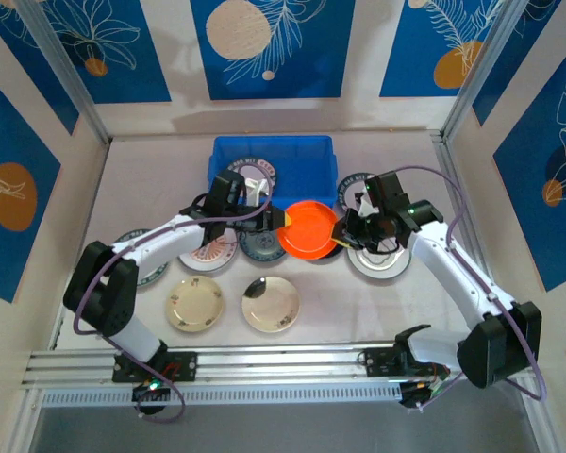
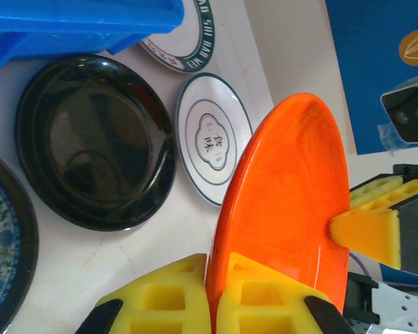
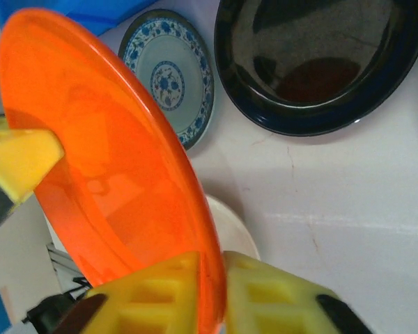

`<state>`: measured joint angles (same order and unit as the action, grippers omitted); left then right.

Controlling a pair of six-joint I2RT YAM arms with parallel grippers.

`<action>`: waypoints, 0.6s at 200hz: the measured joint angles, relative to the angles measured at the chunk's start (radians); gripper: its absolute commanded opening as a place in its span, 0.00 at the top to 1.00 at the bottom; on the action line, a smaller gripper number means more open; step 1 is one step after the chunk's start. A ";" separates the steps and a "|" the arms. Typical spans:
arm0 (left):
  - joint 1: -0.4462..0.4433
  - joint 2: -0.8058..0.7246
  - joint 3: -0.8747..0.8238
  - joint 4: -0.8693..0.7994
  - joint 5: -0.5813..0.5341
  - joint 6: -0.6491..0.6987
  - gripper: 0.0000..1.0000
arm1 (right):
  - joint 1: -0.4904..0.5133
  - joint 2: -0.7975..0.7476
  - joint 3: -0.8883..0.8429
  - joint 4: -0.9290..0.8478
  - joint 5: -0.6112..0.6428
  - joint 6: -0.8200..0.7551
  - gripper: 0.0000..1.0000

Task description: Place the plates into the plastic bin on the countertop

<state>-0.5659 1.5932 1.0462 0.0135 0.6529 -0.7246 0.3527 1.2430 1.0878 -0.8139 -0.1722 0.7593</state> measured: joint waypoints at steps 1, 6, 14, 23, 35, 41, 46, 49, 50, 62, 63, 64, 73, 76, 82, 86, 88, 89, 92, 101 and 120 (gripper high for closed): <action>0.001 0.000 0.000 -0.001 -0.001 0.000 1.00 | 0.000 0.002 0.002 0.000 0.001 0.002 0.65; 0.008 0.002 0.005 -0.008 -0.002 0.001 1.00 | -0.002 0.016 0.016 -0.001 0.004 -0.008 0.60; 0.017 0.008 0.020 -0.025 -0.003 0.002 1.00 | -0.008 0.035 0.039 0.000 0.010 -0.015 0.56; 0.032 0.023 0.048 -0.047 -0.006 0.009 1.00 | -0.020 0.052 0.067 0.003 0.017 -0.025 0.54; 0.058 0.045 0.099 -0.069 -0.018 0.022 1.00 | -0.039 0.066 0.103 0.004 0.031 -0.037 0.54; 0.074 0.057 0.133 -0.087 -0.028 0.029 1.00 | -0.049 0.070 0.119 0.004 0.037 -0.045 0.54; 0.086 0.066 0.162 -0.102 -0.037 0.035 1.00 | -0.058 0.071 0.129 0.005 0.041 -0.049 0.53; 0.093 0.073 0.180 -0.111 -0.044 0.044 1.00 | -0.064 0.072 0.135 0.005 0.043 -0.051 0.54; 0.095 0.075 0.185 -0.114 -0.045 0.045 1.00 | -0.067 0.072 0.138 0.005 0.044 -0.052 0.54; 0.118 0.103 0.272 -0.148 -0.083 0.073 1.00 | -0.090 0.071 0.159 0.007 0.051 -0.062 0.54; 0.119 0.105 0.277 -0.152 -0.085 0.074 1.00 | -0.093 0.071 0.161 0.007 0.052 -0.063 0.53; 0.121 0.109 0.287 -0.156 -0.090 0.075 1.00 | -0.095 0.071 0.163 0.007 0.052 -0.064 0.54; 0.133 0.130 0.349 -0.177 -0.123 0.094 1.00 | -0.113 0.071 0.172 0.010 0.055 -0.071 0.53; 0.136 0.137 0.368 -0.182 -0.134 0.103 1.00 | -0.118 0.071 0.173 0.011 0.057 -0.074 0.54; 0.143 0.154 0.410 -0.198 -0.156 0.113 1.00 | -0.131 0.071 0.174 0.014 0.057 -0.078 0.54; 0.146 0.165 0.435 -0.207 -0.168 0.118 1.00 | -0.138 0.071 0.174 0.016 0.057 -0.078 0.54; 0.148 0.172 0.449 -0.210 -0.178 0.125 1.00 | -0.142 0.072 0.174 0.016 0.058 -0.079 0.53; 0.149 0.178 0.459 -0.213 -0.183 0.129 1.00 | -0.143 0.072 0.174 0.017 0.058 -0.079 0.54; 0.151 0.187 0.478 -0.220 -0.193 0.130 1.00 | -0.149 0.072 0.174 0.017 0.058 -0.080 0.54; 0.155 0.221 0.537 -0.242 -0.225 0.145 1.00 | -0.166 0.072 0.174 0.021 0.060 -0.082 0.54; 0.158 0.310 0.658 -0.284 -0.283 0.164 1.00 | -0.190 0.076 0.174 0.038 0.060 -0.082 0.54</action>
<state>-0.4076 1.9030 1.7039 -0.2707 0.3695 -0.5610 0.1623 1.3193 1.2617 -0.7761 -0.1127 0.6773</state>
